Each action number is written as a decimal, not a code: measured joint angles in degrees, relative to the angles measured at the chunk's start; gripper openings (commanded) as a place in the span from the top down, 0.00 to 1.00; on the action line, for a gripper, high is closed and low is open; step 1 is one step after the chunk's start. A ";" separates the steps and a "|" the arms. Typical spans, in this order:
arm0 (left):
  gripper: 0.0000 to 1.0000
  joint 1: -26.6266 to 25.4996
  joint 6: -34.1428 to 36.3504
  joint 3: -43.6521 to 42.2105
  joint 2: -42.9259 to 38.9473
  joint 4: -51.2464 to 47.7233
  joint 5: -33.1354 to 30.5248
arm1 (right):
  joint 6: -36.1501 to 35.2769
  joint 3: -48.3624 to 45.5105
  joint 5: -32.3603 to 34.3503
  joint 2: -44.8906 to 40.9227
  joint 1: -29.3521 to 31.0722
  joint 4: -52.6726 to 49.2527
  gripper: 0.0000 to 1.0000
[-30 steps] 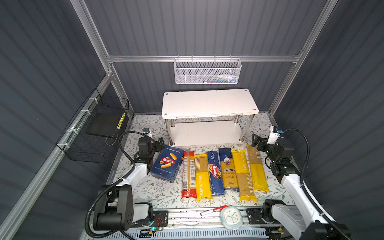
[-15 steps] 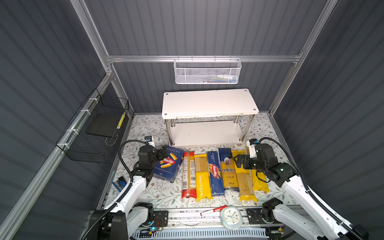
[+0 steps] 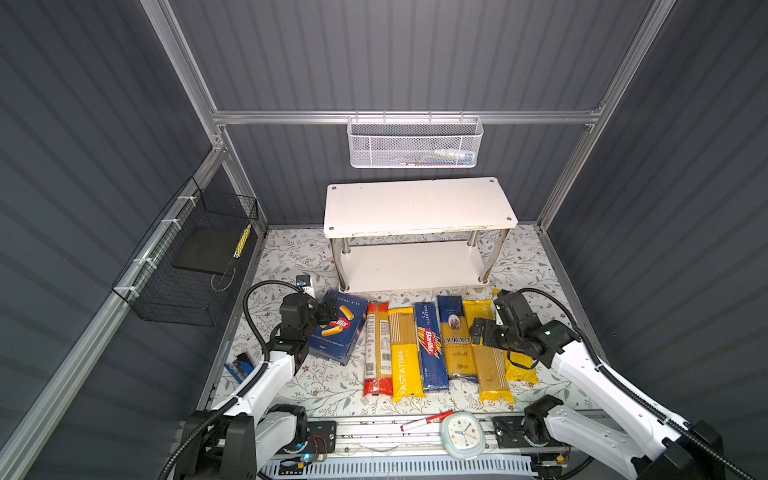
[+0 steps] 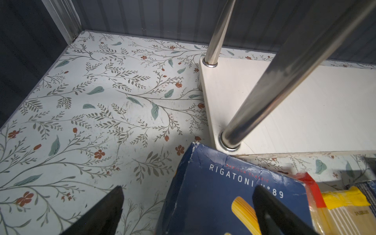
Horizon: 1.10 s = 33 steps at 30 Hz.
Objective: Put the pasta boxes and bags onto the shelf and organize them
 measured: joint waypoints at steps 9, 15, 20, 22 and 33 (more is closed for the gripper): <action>0.01 -0.13 0.15 0.00 0.44 -0.42 0.07 | 0.87 -2.84 -1.46 5.84 -3.04 2.82 0.01; 0.00 -0.26 0.17 0.02 0.76 -0.46 0.07 | 1.11 -3.28 -1.95 7.39 -3.45 3.58 0.01; 0.00 -0.26 0.17 0.04 0.85 -0.59 0.07 | 1.25 -3.74 -1.84 9.31 -3.45 3.74 0.01; 0.00 -0.26 0.17 0.04 0.85 -0.81 0.07 | 1.22 -3.76 -1.73 9.99 -3.43 3.67 0.01; 0.00 -0.26 0.17 0.70 1.95 -1.46 0.04 | 1.18 -3.76 -0.57 14.71 -2.89 3.74 0.01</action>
